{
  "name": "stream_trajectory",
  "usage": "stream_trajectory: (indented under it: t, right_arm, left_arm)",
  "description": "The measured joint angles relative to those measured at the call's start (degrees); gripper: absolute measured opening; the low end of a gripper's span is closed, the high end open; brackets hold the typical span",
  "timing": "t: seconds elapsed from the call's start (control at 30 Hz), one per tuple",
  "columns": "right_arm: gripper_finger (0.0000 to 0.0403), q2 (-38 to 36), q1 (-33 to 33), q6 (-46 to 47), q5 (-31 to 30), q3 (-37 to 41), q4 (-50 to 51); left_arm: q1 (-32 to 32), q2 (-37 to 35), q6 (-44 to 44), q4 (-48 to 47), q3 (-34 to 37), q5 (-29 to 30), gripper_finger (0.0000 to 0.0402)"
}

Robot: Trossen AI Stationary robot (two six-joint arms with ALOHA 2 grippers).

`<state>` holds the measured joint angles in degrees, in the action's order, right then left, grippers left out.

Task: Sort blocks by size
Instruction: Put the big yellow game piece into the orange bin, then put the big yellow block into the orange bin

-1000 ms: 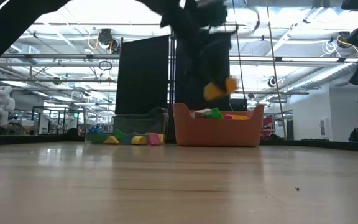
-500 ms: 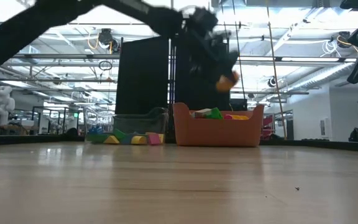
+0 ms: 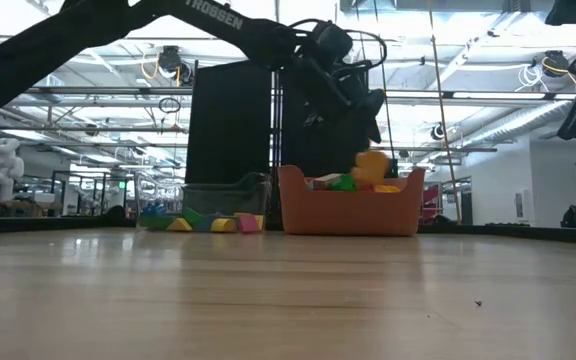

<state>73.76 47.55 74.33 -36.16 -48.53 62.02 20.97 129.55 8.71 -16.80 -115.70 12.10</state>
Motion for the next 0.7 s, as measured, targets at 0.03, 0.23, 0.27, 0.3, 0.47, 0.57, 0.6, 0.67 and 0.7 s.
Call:
stream_trajectory:
  t: [0.03, 0.23, 0.27, 0.3, 0.47, 0.57, 0.6, 0.67, 0.7]
  right_arm:
    - [0.0153, 0.0, 0.0, 0.0, 0.0, 0.0, 0.0]
    - [0.0205, 0.0, -1.7, 5.7, 3.2, 0.0, 5.0]
    - [0.0208, 0.0, -2.5, 8.6, 5.7, 0.0, 7.4]
    - [0.0208, 0.0, -3.3, 11.2, 8.5, 0.0, 10.1]
    - [0.0182, 0.0, -5.0, 21.9, 20.5, -1.4, 22.6]
    - [0.0128, 0.0, -6.8, 28.5, 28.6, -1.7, 27.2]
    - [0.0103, 0.0, -7.1, 29.9, 30.0, -1.7, 27.1]
    - [0.0046, 0.0, -7.4, 32.4, 30.5, -1.6, 25.4]
    - [0.0024, 0.0, -7.6, 33.8, 30.2, -1.6, 23.9]
  left_arm:
    - [0.0, 0.0, 0.1, 0.1, 0.0, 0.0, 0.0336]
    - [0.3, -2.1, 7.4, -1.4, 0.0, -2.0, 0.0337]
    - [0.2, -3.3, 8.3, -3.3, -0.4, -3.4, 0.0338]
    - [0.0, -4.5, 8.8, -4.2, -1.0, -4.2, 0.0338]
    - [-0.5, -11.7, 8.6, -8.8, -3.2, -4.8, 0.0338]
    - [-0.2, -16.4, 6.3, -10.7, -3.5, -4.5, 0.0338]
    - [0.0, -18.1, 5.5, -10.6, -3.5, -4.5, 0.0338]
    - [0.2, -20.8, 3.2, -11.6, -3.5, -4.2, 0.0338]
    - [0.3, -22.2, 2.0, -12.0, -3.6, -4.1, 0.0338]
